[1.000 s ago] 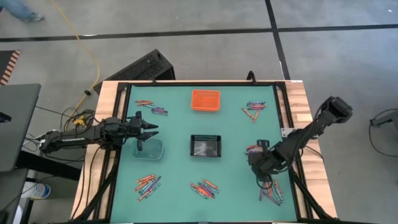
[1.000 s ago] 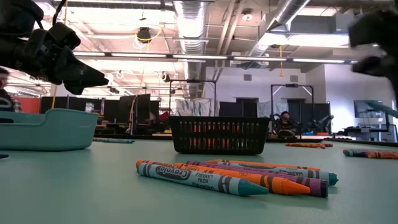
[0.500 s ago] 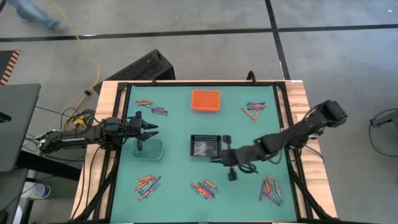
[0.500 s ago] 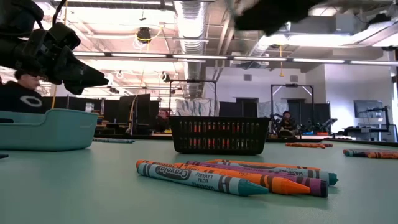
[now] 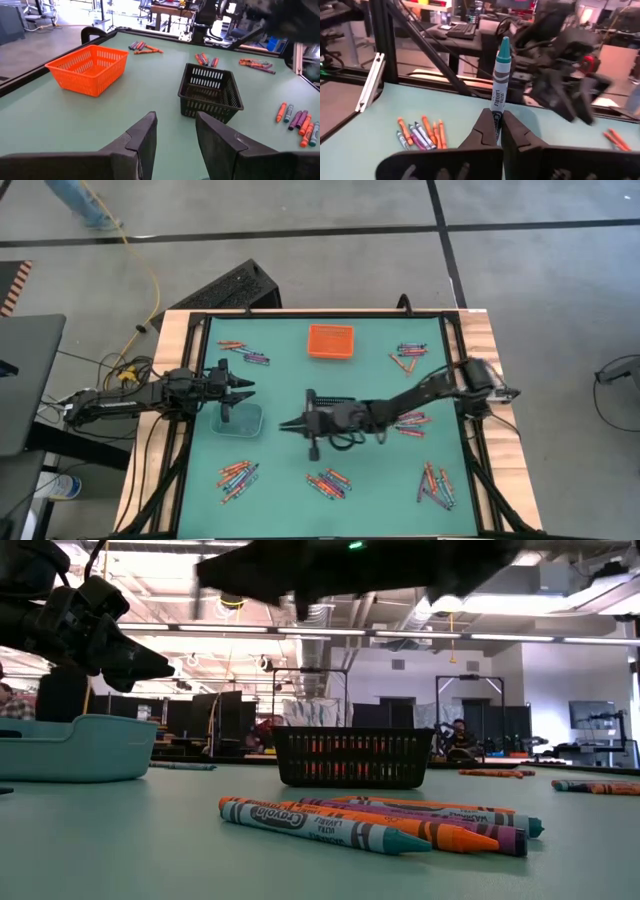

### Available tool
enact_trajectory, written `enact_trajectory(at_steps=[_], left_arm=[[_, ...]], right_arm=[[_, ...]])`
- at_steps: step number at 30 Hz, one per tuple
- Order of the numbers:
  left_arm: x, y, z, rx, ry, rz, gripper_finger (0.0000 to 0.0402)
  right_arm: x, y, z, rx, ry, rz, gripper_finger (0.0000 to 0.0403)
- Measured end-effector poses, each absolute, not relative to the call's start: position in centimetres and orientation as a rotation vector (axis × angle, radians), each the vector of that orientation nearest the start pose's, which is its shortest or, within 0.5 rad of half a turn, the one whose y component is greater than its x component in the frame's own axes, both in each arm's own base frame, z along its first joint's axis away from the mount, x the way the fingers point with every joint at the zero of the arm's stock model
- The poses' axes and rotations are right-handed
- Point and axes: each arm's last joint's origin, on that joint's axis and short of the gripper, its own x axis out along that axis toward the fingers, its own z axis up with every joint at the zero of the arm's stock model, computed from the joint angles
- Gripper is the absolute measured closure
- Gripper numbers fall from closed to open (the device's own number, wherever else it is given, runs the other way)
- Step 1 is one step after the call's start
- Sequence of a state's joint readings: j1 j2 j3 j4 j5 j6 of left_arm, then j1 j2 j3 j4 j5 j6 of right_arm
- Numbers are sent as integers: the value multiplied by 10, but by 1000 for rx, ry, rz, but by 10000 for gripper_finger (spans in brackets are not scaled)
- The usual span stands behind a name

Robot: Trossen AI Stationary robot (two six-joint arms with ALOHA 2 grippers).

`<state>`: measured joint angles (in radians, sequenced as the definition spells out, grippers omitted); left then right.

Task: Sort crayons
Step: Put the blue crayon into the light blue bin, then put the orange crayon into the orange bin

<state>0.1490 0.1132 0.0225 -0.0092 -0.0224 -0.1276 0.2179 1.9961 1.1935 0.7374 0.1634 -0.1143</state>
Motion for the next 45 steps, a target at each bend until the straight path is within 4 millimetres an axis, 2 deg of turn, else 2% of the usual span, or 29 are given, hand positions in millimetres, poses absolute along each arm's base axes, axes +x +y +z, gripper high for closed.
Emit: enact_trajectory(at_steps=[4, 10, 13, 17, 20, 25, 29, 37, 40, 45], left_arm=[[102, 16, 161, -133, 89, 178, 276], [102, 16, 161, -134, 89, 177, 276], [102, 16, 161, -134, 89, 178, 276], [102, 16, 161, -134, 89, 178, 276], [102, 16, 161, -134, 89, 178, 276], [102, 16, 161, -134, 89, 178, 276], [102, 16, 161, -134, 89, 178, 276], [102, 16, 161, -133, 89, 178, 276], [102, 16, 161, -134, 89, 178, 276], [102, 16, 161, -134, 89, 178, 276]], right_arm=[[460, 91, 193, -124, 50, 54, 400], [495, 87, 184, -117, 14, 30, 400], [512, 85, 172, -123, 46, 23, 400], [528, 80, 158, -137, 126, 11, 400], [537, 72, 155, -140, 154, -5, 400], [541, 56, 151, -146, 234, -53, 396], [540, 45, 147, -150, 288, -71, 373], [539, 48, 145, -142, 327, -65, 310], [536, 50, 151, -145, 345, -60, 293], [522, 56, 177, -163, 475, -40, 280]])
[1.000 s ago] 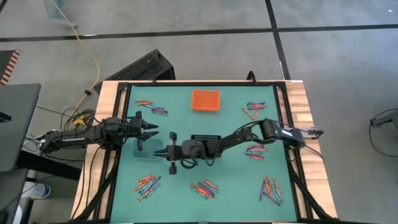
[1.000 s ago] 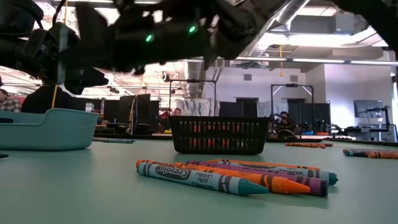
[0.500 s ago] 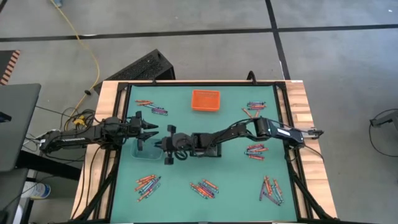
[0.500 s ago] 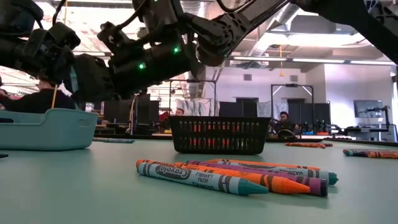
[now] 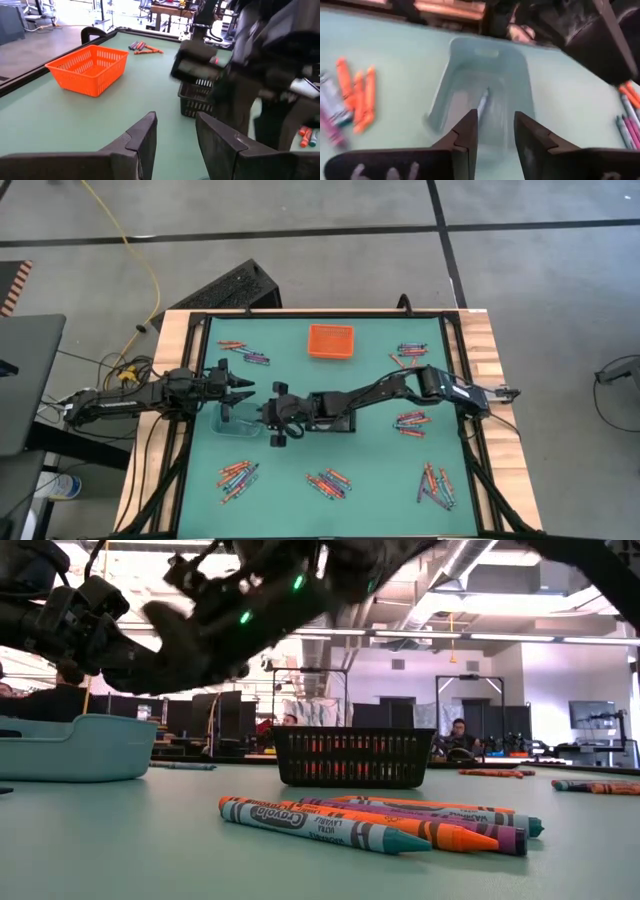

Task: Sort crayons
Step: Put the orange crayon into the orange bin

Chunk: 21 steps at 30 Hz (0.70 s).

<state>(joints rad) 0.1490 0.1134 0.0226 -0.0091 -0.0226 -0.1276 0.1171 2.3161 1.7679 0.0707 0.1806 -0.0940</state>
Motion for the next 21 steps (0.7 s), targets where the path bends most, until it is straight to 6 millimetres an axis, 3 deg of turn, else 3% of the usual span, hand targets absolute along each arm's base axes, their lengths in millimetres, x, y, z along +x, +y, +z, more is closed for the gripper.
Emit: enact_trajectory(at_steps=[4, 13, 21], left_arm=[[102, 16, 161, -134, 89, 178, 276], [102, 16, 161, -134, 89, 178, 276], [102, 16, 161, -134, 89, 177, 276]], right_arm=[[496, 69, 210, -136, 633, -19, 281], [409, 113, 276, 8, 1015, 103, 281], [344, 175, 293, 61, 1194, 128, 282]])
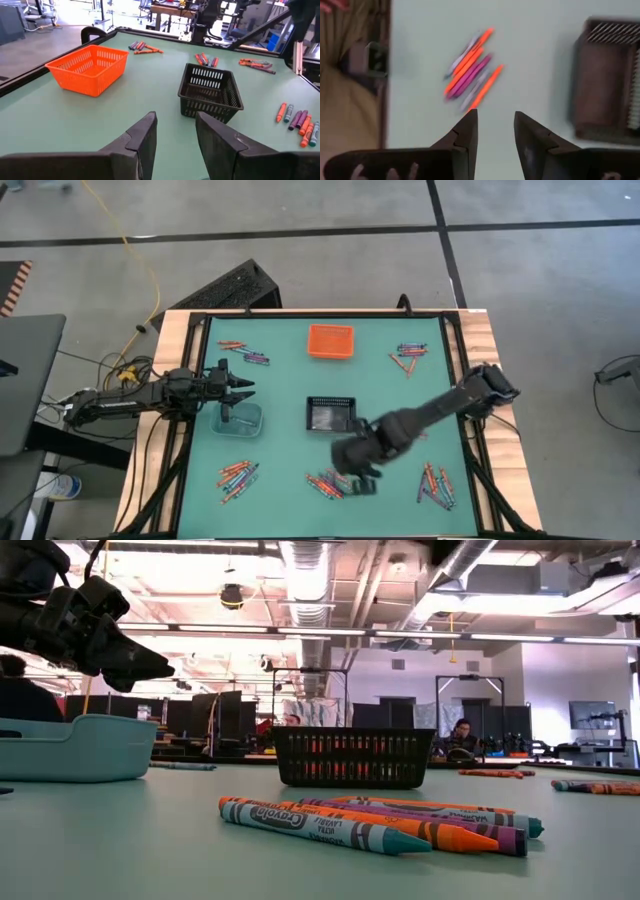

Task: Sort crayons
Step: Put the orange crayon into the orange bin

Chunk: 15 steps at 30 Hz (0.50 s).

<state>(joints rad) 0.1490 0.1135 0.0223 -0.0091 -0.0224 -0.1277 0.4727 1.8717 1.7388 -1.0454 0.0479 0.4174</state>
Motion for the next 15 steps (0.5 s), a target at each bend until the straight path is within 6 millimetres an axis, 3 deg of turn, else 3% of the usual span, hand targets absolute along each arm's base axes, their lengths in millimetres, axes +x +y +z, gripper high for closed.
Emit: enact_trajectory(at_steps=[10, 15], left_arm=[[102, 16, 161, -134, 89, 178, 276], [102, 16, 161, -133, 88, 178, 276]], right_arm=[[273, 243, 283, -120, 1366, 196, 282], [243, 247, 286, -258, 1434, 73, 282]])
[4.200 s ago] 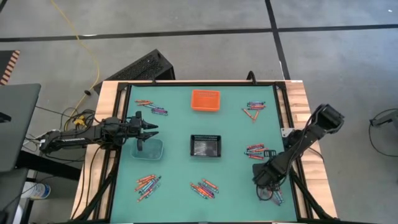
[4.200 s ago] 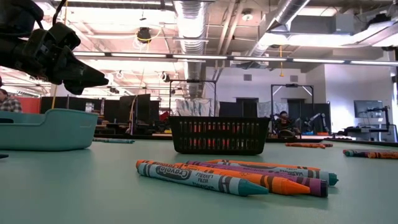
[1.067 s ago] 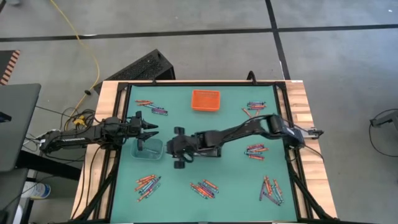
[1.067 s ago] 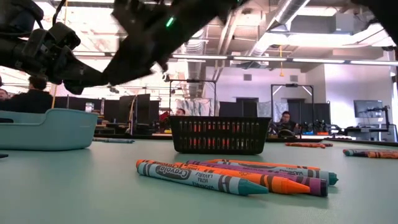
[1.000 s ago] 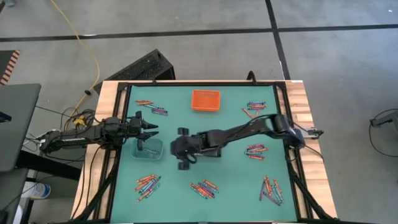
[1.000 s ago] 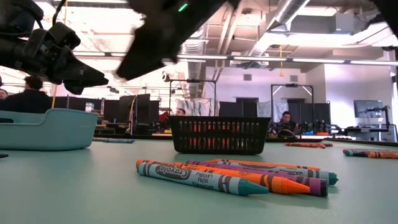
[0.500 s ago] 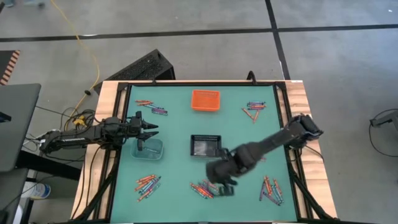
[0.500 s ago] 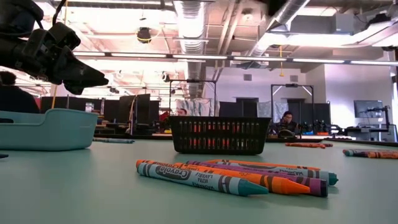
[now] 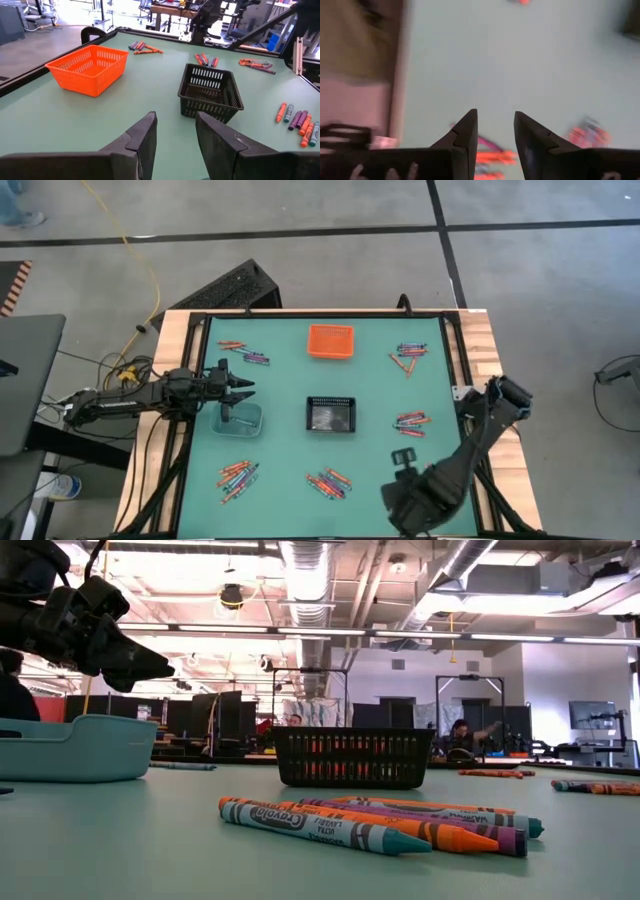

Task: Sort crayons
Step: Put the orange crayon into the orange bin

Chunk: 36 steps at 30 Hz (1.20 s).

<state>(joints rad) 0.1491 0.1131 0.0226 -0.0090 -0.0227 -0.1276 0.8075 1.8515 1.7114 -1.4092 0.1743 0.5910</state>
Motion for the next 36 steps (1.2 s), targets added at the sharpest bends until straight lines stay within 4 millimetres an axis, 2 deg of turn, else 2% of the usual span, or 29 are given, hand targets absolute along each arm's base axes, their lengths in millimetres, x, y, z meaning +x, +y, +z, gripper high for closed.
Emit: enact_trajectory(at_steps=[4, 7, 12, 15, 18, 21, 28, 36], left_arm=[[102, 16, 161, -134, 89, 178, 276], [102, 16, 161, -134, 89, 178, 276], [102, 16, 161, -134, 88, 178, 276], [102, 16, 161, -134, 89, 178, 276], [102, 16, 161, -134, 89, 178, 276], [102, 16, 161, -134, 89, 178, 276], [102, 16, 161, -134, 89, 178, 276], [102, 16, 161, -134, 89, 178, 276]], right_arm=[[224, 232, 277, -296, 1489, -62, 282], [210, 213, 265, -216, 1464, -73, 282], [182, 163, 245, 28, 1383, -85, 282], [163, 130, 234, 127, 1367, -165, 282], [145, 102, 219, 156, 1380, -225, 282], [133, 83, 206, 118, 1399, -211, 282], [127, 61, 188, -13, 1459, -135, 282], [140, 51, 178, 13, 1530, -189, 282]])
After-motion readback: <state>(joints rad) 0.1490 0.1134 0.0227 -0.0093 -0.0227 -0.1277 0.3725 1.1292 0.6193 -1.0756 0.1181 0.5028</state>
